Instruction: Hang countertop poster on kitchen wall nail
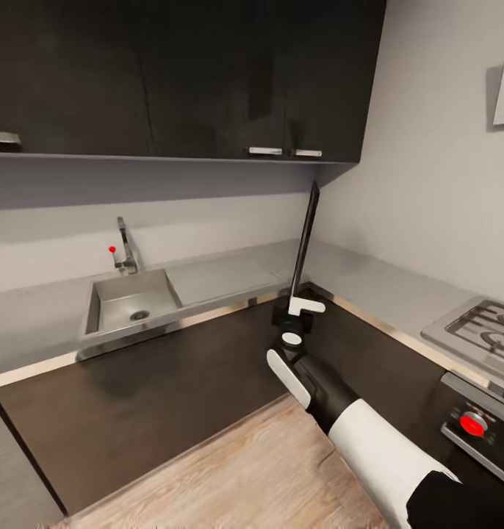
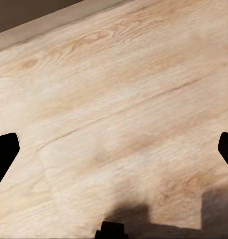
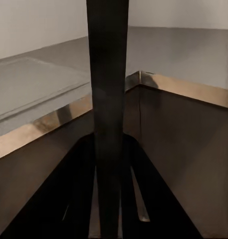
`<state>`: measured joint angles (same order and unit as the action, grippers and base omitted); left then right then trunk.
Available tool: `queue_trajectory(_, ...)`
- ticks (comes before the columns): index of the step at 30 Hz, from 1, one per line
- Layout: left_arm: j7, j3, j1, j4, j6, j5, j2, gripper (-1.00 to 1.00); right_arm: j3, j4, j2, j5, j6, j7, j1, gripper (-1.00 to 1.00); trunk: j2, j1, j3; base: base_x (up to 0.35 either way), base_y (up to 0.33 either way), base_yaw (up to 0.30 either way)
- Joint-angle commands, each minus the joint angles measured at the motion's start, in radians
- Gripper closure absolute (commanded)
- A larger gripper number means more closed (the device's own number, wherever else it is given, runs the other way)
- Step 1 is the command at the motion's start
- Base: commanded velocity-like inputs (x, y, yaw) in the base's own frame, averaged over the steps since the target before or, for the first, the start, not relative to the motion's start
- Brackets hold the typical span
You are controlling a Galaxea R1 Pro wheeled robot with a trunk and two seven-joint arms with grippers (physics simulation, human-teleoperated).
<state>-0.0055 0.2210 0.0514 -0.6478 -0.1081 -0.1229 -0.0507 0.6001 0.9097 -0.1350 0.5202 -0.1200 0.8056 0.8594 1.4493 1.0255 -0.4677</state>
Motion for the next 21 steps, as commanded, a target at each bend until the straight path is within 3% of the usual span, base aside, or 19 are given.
queue_trajectory(1,-0.001,0.005,0.0,-0.001,-0.002,-0.011,-0.001,-1.0,0.003,0.007,0.0,0.002,-0.007,0.005,-0.003,1.0,0.001,-0.001,-0.001,-0.337,0.0,0.0)
queue_trajectory(12,-0.001,0.005,0.0,-0.001,-0.002,-0.011,0.0,-1.0,0.004,0.037,0.003,0.0,-0.007,0.006,-0.043,1.0,0.001,-0.001,-0.001,-0.337,0.0,0.0)
queue_trajectory(17,-0.001,0.005,0.0,-0.001,-0.002,-0.011,0.006,-1.0,0.005,0.175,0.013,-0.007,-0.013,0.002,-0.139,1.0,0.001,-0.001,-0.001,-0.337,0.0,0.0)
queue_trajectory(20,-0.005,0.004,0.0,0.0,-0.003,-0.012,0.011,-1.0,0.025,0.28,0.056,-0.013,-0.015,-0.032,-0.212,1.0,0.001,-0.001,-0.001,-0.324,0.0,0.0)
queue_trajectory(21,-0.014,0.003,0.0,0.0,-0.003,-0.013,0.012,-1.0,0.052,0.309,0.08,-0.014,-0.015,-0.063,-0.234,1.0,0.001,-0.001,-0.001,-0.266,0.0,0.0)
